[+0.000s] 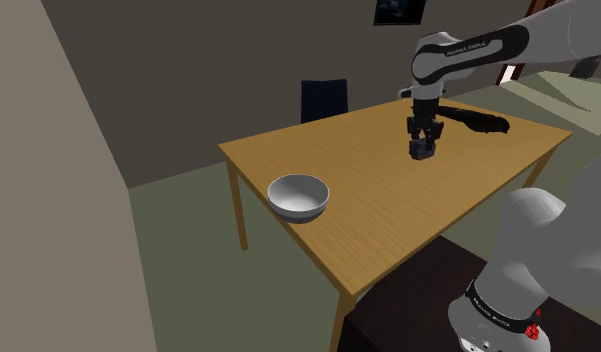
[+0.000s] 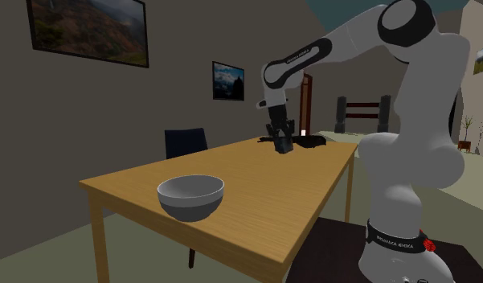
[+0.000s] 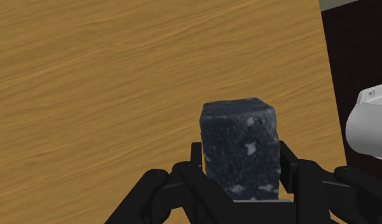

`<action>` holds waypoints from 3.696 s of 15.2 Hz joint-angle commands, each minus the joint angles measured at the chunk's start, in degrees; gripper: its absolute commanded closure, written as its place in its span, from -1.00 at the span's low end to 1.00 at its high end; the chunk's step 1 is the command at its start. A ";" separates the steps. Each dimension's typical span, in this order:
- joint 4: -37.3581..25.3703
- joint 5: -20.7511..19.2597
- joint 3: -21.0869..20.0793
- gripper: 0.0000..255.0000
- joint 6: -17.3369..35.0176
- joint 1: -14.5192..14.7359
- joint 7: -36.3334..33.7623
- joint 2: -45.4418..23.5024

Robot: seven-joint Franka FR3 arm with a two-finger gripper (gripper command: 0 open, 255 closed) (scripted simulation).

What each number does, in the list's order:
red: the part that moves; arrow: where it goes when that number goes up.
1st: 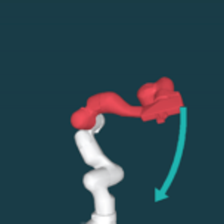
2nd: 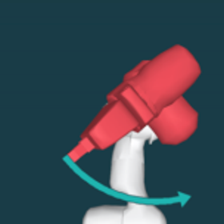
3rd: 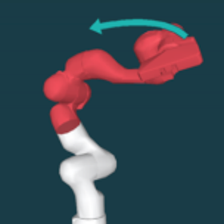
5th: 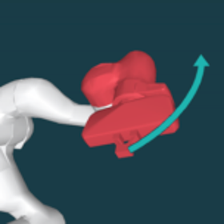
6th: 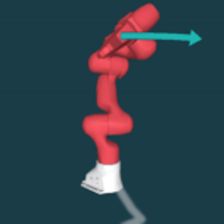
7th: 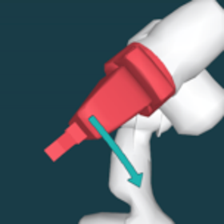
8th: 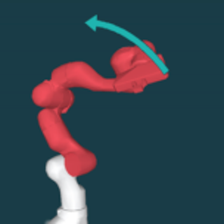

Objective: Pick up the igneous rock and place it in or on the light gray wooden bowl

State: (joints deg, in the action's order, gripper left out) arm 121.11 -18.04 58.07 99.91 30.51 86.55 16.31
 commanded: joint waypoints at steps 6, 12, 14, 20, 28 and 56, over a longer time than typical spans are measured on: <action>-4.46 -0.16 -1.78 1.00 -5.54 -0.22 -0.16 1.26; -4.09 1.28 -6.57 1.00 -7.23 1.19 -5.89 2.30; -3.68 2.27 -8.40 1.00 -7.29 2.20 -8.54 2.27; -3.92 6.21 -13.07 1.00 -7.13 5.64 -15.53 0.36; -7.78 12.79 -17.57 1.00 -6.81 10.77 -22.87 -5.67; -20.47 28.47 -24.13 1.00 -1.57 17.34 -31.26 -27.59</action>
State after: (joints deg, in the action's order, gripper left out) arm 99.86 10.44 33.93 97.57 47.85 55.15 -11.34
